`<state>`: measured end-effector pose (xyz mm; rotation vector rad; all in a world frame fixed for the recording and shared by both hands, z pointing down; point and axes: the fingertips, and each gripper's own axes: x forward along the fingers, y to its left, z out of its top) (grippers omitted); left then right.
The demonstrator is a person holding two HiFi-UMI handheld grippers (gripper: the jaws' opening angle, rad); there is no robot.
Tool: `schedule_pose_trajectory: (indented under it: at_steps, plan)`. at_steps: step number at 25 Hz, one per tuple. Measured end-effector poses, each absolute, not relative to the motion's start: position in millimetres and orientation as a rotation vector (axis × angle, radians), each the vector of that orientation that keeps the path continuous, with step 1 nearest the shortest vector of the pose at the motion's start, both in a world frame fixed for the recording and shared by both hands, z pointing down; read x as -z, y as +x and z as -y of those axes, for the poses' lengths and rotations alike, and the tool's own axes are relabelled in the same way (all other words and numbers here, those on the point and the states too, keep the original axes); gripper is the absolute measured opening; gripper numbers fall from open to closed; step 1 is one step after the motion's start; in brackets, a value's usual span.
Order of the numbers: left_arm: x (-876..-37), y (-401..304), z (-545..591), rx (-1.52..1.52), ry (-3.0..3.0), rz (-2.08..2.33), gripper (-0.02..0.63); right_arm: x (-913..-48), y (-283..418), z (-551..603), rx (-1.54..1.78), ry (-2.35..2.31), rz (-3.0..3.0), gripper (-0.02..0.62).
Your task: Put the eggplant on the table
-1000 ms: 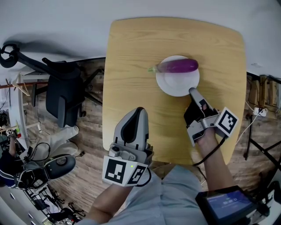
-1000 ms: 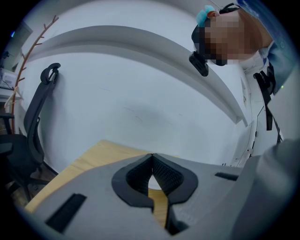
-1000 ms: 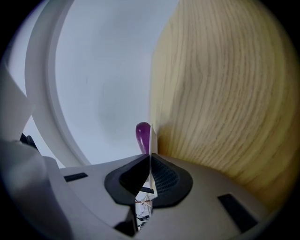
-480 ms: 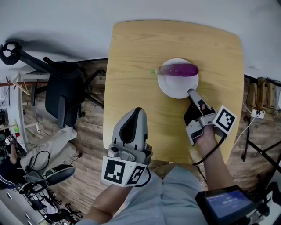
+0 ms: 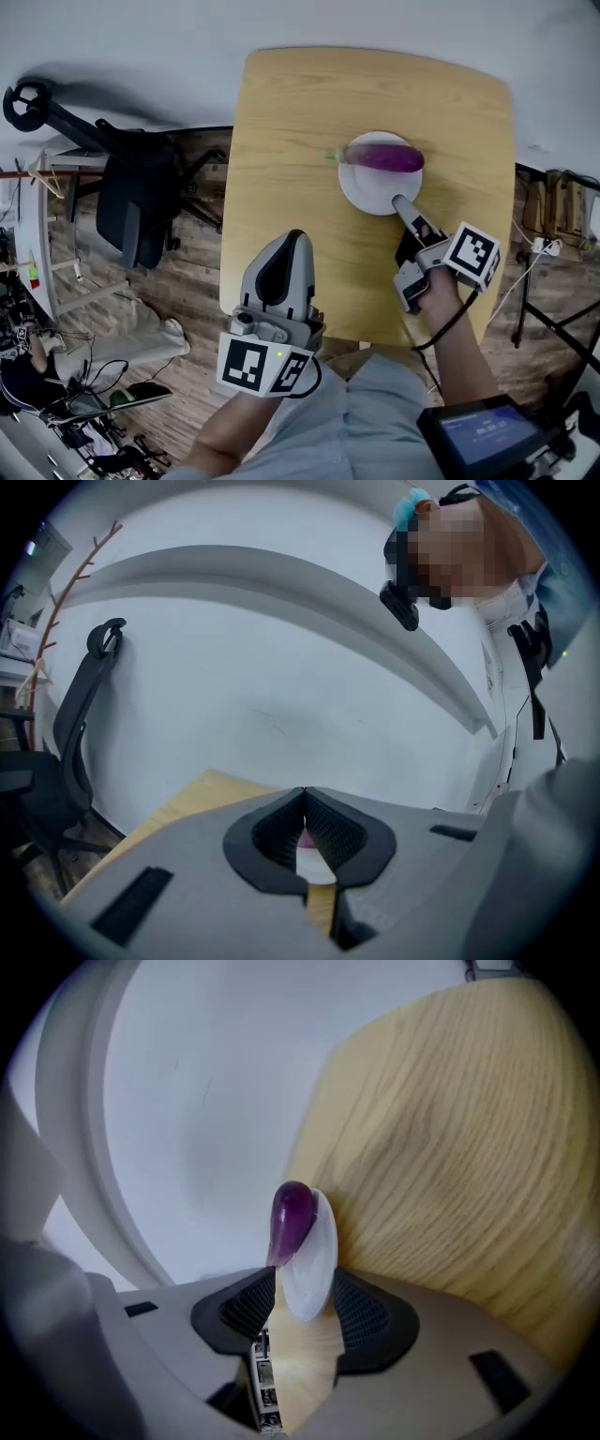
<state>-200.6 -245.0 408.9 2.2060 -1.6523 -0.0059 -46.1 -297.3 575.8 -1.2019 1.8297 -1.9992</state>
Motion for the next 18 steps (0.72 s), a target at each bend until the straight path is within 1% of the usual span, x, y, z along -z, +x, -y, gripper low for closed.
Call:
schedule_pose_trajectory:
  at_steps: [5,10,18]
  plan:
    - [-406.4,-198.6,243.5,0.008,2.210,1.652,0.008,-574.3,-50.2,286.5,2.014,-1.205,-1.962,0.195]
    - [-404.7,-193.4,244.2,0.015,2.220,1.635,0.008,-568.7,-52.7,282.8,1.991,-1.230,-2.096,0.195]
    - [-395.8,-179.1,240.5,0.013,2.247,1.603,0.008,-545.0,-43.2,276.0,1.930,-1.189,-2.077,0.195]
